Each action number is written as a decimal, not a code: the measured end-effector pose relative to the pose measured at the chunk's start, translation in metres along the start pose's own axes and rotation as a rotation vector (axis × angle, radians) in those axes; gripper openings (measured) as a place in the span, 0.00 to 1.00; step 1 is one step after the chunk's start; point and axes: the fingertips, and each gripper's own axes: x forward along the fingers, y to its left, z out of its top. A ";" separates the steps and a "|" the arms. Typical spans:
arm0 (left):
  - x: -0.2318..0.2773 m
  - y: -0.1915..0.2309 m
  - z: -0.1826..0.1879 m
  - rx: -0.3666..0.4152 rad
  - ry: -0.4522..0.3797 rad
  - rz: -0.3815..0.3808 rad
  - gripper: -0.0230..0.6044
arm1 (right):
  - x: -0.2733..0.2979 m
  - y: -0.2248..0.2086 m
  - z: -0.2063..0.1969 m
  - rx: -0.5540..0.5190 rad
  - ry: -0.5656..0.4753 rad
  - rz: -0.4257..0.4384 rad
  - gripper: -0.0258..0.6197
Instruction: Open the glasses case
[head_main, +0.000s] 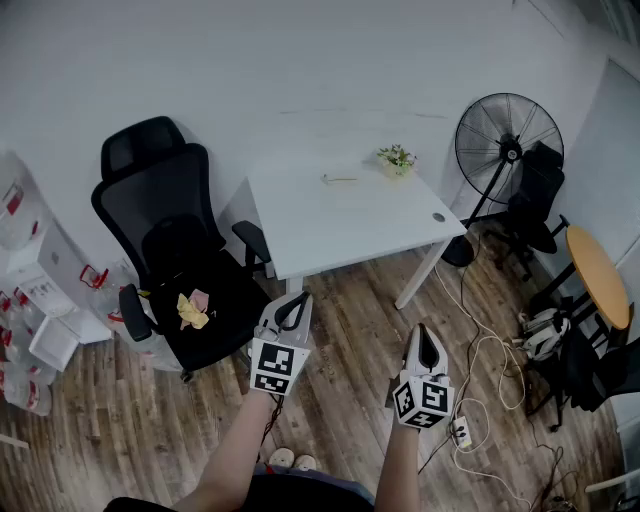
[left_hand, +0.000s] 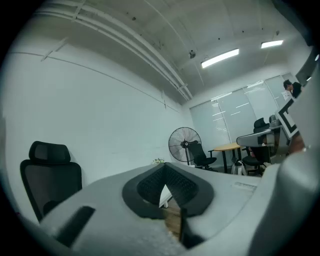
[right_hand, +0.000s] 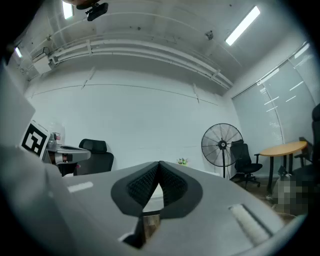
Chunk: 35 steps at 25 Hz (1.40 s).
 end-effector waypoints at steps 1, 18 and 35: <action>0.000 0.000 0.000 -0.001 0.000 0.001 0.05 | 0.000 0.000 0.000 0.000 0.001 0.000 0.05; -0.003 -0.003 -0.004 0.003 0.012 -0.007 0.05 | -0.004 0.001 0.002 0.016 -0.016 0.004 0.06; -0.003 -0.029 0.000 -0.018 -0.024 -0.062 0.24 | -0.011 -0.015 0.005 0.026 -0.027 -0.003 0.06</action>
